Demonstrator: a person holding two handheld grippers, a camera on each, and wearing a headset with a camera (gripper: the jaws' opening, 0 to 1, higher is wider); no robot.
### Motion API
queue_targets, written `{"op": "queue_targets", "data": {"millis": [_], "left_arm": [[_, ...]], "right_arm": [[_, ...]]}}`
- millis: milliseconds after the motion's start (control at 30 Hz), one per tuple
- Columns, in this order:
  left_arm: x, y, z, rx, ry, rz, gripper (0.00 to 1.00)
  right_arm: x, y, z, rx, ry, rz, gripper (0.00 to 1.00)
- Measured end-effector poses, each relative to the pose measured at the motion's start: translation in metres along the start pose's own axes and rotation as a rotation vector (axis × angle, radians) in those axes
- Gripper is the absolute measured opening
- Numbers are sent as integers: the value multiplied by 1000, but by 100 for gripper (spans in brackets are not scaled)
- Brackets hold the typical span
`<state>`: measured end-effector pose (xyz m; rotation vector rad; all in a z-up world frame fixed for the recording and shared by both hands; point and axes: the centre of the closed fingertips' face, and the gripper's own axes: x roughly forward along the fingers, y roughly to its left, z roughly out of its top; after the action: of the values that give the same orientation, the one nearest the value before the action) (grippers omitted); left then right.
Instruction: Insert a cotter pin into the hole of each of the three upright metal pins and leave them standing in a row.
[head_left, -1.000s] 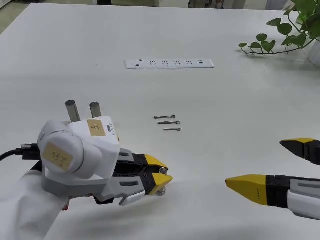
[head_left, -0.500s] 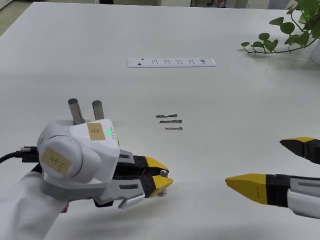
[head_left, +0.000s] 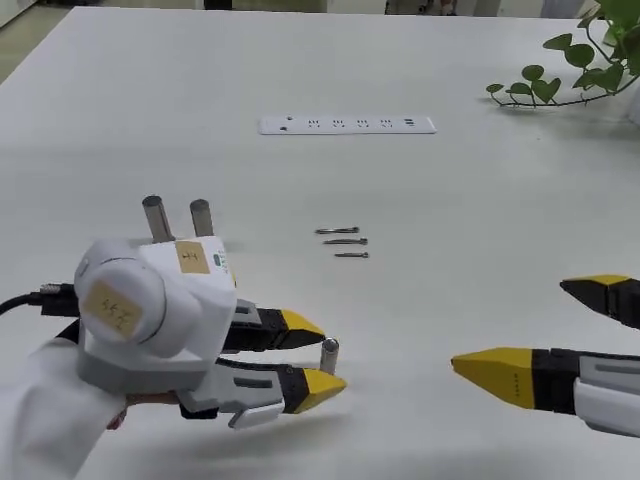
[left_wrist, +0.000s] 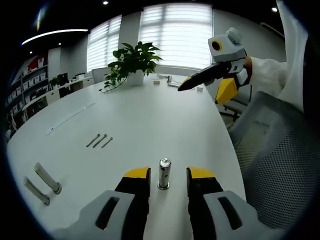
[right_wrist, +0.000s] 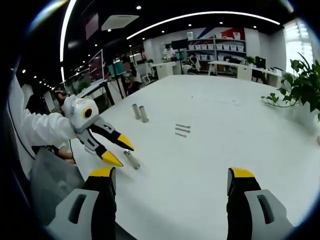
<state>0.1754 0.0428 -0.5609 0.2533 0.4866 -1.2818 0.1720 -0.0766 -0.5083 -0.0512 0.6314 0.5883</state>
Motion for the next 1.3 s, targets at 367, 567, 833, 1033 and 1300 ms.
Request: {"op": "queue_targets", "data": {"millis": [367,567,833,1033,1300], "left_arm": [[-19,-10,13,-144,-90,-1,52],[-26,-11,17,-181,-115,17,71],[-36,-9,14,-176,-105,51,99],[-40,-12,10,-179,-97,56,99],[-43,-17,8,-198,-109,62,99]], "right_arm": [[1,-1,-6,6,6,6,90],[1,-3,-13,8,26,-1,90],[0,-4,-12,-14,26,2,89],[2,-7,-8,-21,47,26,85],[21,-8,16,-189,81,86,80]]}}
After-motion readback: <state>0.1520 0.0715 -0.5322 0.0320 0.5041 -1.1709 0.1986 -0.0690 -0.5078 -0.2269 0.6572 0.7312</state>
